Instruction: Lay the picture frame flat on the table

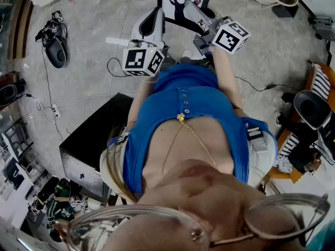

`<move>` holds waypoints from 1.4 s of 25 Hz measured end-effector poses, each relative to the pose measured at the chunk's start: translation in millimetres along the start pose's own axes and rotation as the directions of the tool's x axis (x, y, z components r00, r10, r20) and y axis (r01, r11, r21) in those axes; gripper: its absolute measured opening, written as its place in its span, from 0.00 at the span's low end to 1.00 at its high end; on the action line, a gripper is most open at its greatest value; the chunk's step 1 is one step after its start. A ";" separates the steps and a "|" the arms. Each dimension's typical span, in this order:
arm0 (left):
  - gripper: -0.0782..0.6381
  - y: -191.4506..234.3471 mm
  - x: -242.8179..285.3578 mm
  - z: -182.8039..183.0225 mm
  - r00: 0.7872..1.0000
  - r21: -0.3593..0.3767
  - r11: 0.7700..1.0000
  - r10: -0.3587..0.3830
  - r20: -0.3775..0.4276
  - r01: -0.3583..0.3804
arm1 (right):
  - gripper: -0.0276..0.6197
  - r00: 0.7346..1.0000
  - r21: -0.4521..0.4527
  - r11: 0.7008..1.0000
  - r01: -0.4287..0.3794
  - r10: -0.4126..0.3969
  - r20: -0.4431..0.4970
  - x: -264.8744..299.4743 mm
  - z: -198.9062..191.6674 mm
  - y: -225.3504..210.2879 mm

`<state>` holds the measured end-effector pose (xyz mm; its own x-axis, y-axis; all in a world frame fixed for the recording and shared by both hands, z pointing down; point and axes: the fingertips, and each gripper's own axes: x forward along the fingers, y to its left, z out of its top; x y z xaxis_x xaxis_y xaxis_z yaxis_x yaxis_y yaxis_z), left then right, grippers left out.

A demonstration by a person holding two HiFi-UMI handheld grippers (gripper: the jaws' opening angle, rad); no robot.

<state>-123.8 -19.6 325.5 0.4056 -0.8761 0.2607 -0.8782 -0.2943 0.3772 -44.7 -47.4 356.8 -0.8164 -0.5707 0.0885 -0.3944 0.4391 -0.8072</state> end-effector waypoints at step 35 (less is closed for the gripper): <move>0.11 -2.0 11.1 -17.6 0.995 0.011 0.995 -0.101 0.006 0.101 | 0.05 1.000 -0.028 0.999 0.014 -0.014 0.009 -20.7 -4.2 -16.2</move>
<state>-113.1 -22.0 343.3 0.4906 -0.8443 0.2157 -0.8354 -0.3853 0.3919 -23.2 -39.8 370.5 -0.8073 -0.5826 0.0944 -0.4176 0.4507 -0.7890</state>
